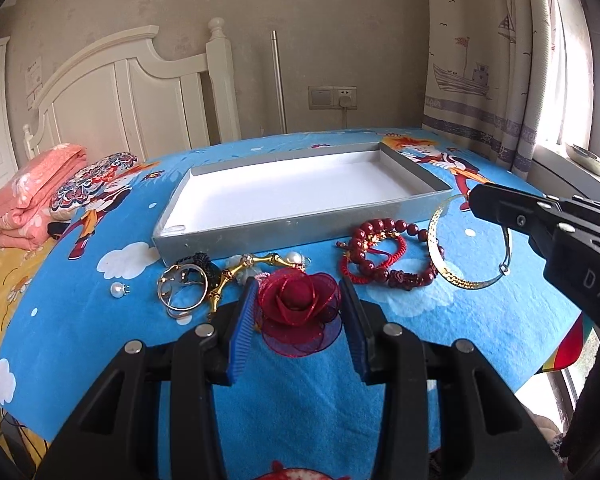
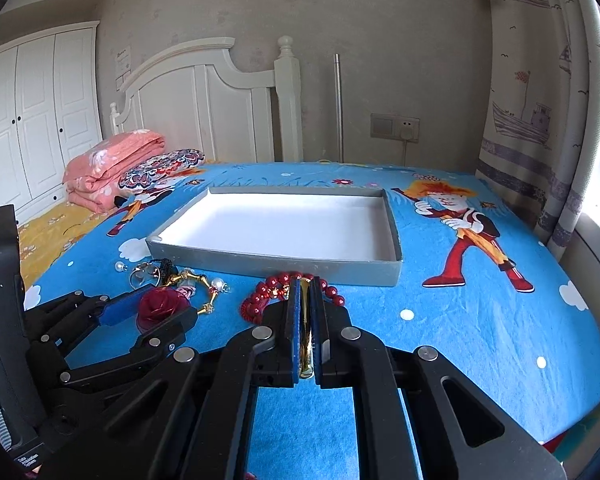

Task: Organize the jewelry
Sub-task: 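Grasp the plain gold bangle with the right tool while the left tool grasps the red fabric rose, then lower the rose and gold bangle into the white tray and open both tools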

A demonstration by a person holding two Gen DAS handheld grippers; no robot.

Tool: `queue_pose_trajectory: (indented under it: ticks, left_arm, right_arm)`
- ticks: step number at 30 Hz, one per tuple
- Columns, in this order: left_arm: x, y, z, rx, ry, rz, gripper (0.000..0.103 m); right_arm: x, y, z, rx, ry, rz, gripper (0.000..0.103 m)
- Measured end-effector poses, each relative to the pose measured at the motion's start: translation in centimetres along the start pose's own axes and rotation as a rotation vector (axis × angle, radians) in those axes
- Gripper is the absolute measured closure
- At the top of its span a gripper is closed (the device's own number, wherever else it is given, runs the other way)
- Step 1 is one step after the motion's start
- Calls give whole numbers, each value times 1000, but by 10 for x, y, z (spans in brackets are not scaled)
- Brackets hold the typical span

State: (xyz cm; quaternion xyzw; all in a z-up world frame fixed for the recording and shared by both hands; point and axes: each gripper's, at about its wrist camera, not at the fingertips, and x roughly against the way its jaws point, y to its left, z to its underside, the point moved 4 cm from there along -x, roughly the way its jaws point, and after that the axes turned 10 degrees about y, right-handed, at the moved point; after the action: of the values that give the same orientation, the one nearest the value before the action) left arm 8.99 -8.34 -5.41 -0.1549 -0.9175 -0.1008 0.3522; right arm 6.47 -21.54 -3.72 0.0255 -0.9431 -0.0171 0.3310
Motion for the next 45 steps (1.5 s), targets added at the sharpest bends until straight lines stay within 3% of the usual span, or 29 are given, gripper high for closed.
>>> queue_pose_trajectory:
  ticks: [16, 20, 31, 32, 34, 35, 36, 40, 45]
  left_arm:
    - [-45, 55, -96, 108, 29, -95, 63]
    - [-75, 69, -117, 115, 62, -147, 63]
    - [-136, 80, -141, 120, 157, -186, 61]
    - [-138, 81, -141, 126, 166, -191, 54]
    - [-137, 82, -140, 133, 159, -192, 42]
    - [-135, 81, -140, 129, 153, -201, 37]
    - [-133, 80, -139, 124, 147, -212, 34]
    - [-122, 78, -135, 123, 133, -230, 34]
    - [-95, 80, -125, 136, 73, -282, 20]
  right_arm:
    - [-55, 12, -76, 24, -16, 13, 96]
    - [-82, 8, -96, 24, 10, 24, 96]
    - [-137, -7, -118, -13, 108, 37, 94]
    - [-141, -9, -118, -12, 126, 47, 91]
    - [-142, -11, -116, -23, 145, 45, 69]
    - [-141, -12, -115, -29, 142, 40, 46]
    - [-137, -14, -114, -34, 128, 34, 42]
    - [-127, -12, -109, -6, 110, 45, 43]
    - [-104, -16, -97, 0, 97, 34, 43]
